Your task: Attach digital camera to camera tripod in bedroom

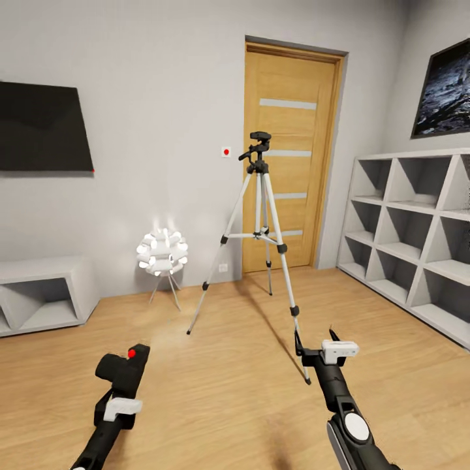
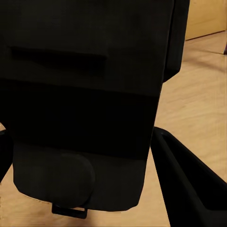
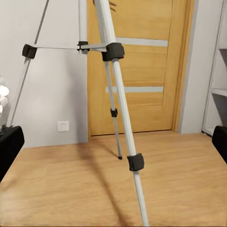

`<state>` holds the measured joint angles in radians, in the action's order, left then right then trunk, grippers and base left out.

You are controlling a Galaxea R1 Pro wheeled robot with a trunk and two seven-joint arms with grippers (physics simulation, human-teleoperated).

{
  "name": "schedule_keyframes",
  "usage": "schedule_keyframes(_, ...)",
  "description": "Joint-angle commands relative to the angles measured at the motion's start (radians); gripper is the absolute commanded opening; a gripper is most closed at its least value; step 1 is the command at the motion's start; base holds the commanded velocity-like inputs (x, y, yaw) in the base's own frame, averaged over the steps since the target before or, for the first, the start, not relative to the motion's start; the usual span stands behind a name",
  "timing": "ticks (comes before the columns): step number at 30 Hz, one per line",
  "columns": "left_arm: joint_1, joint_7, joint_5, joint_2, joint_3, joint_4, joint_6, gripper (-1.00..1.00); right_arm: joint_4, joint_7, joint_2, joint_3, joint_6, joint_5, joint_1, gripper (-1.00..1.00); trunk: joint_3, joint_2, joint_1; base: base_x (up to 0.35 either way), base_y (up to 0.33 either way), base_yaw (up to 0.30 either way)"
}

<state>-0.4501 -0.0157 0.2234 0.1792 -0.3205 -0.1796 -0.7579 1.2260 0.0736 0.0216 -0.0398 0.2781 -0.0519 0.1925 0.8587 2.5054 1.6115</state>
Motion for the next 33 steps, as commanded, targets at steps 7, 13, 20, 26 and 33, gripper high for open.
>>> schedule_keyframes(7, -0.001, -0.001, 0.007, -0.012, -0.003, 0.091, -0.063, -1.0, -0.219, 0.012, 0.001, -0.002, 0.101, -0.006, -0.001, 1.0, -0.026, -0.001, -0.003, 0.0, 0.0, 0.0)
schedule_keyframes(13, -0.001, 0.0, 0.007, -0.013, -0.002, 0.125, -0.064, -1.0, -0.394, 0.014, 0.001, 0.0, 0.244, -0.006, -0.001, 1.0, -0.049, -0.003, -0.006, 0.0, 0.0, 0.0)
schedule_keyframes(20, -0.001, 0.0, 0.007, -0.014, -0.002, 0.148, -0.066, -1.0, -0.489, 0.013, 0.0, 0.002, 0.288, -0.004, -0.001, 1.0, -0.077, -0.004, -0.009, 0.0, 0.0, 0.0)
schedule_keyframes(26, -0.001, 0.0, 0.007, -0.021, -0.002, 0.159, -0.066, -1.0, -0.506, 0.012, -0.001, 0.003, 0.289, -0.003, -0.001, 1.0, -0.099, -0.012, -0.015, 0.0, 0.0, 0.0)
schedule_keyframes(33, -0.001, 0.0, 0.007, -0.025, -0.002, 0.166, -0.064, -1.0, -0.508, 0.012, -0.002, 0.003, 0.289, -0.003, -0.001, 1.0, -0.121, -0.061, -0.042, 0.0, 0.0, 0.0)
